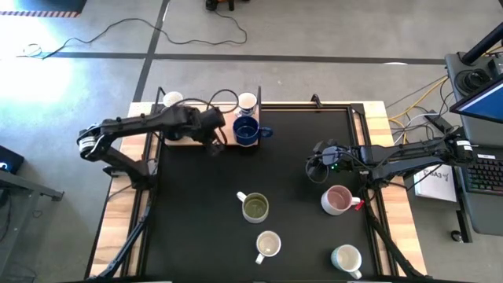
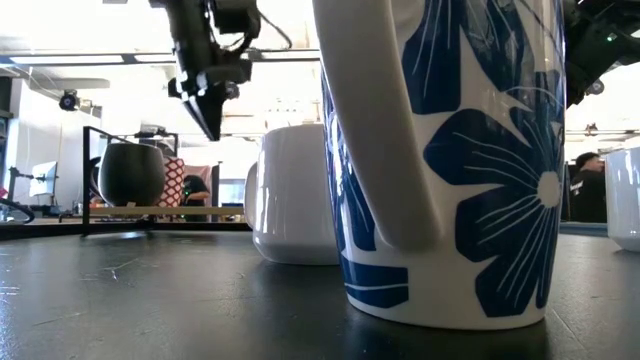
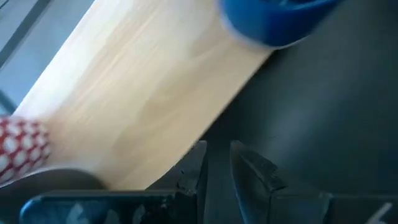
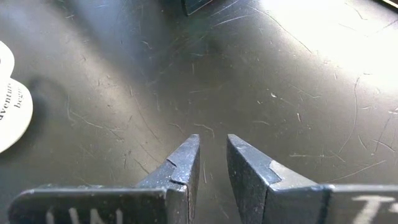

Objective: Place coffee mugs
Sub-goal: Put the white-green mug on the shelf

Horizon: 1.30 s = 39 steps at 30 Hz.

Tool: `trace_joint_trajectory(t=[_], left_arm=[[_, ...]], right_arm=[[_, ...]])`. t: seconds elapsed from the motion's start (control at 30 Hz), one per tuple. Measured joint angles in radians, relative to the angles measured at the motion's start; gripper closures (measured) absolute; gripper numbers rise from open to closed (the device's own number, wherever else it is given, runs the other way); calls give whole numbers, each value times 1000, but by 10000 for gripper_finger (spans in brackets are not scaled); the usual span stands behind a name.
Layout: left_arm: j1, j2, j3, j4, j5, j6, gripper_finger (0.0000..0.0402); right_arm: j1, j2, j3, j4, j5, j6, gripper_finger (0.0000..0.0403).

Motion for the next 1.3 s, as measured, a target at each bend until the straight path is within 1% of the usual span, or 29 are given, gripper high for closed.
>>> trace_joint_trajectory(t=[0.27,0.37,0.5,0.67,0.8,1.07,1.17,1.3], left_arm=[[-242,-20,-40,134,-26,-136,349],[-321,-15,-42,158,-74,-180,349],[-394,-12,-42,157,-135,-245,349],[-447,-12,-46,177,-151,-292,349],[-478,-12,-52,213,-185,-317,349],[-552,-12,-111,394,-183,-313,349],[-571,-11,-114,414,-187,-311,349],[-580,-11,-114,421,-219,-302,349]], right_arm=[[0,0,0,0,0,0,335],[0,0,0,0,0,0,335],[0,0,0,0,0,0,335],[0,0,0,0,0,0,335],[0,0,0,0,0,0,335],[0,0,0,0,0,0,335],[0,0,0,0,0,0,335],[0,0,0,0,0,0,335]])
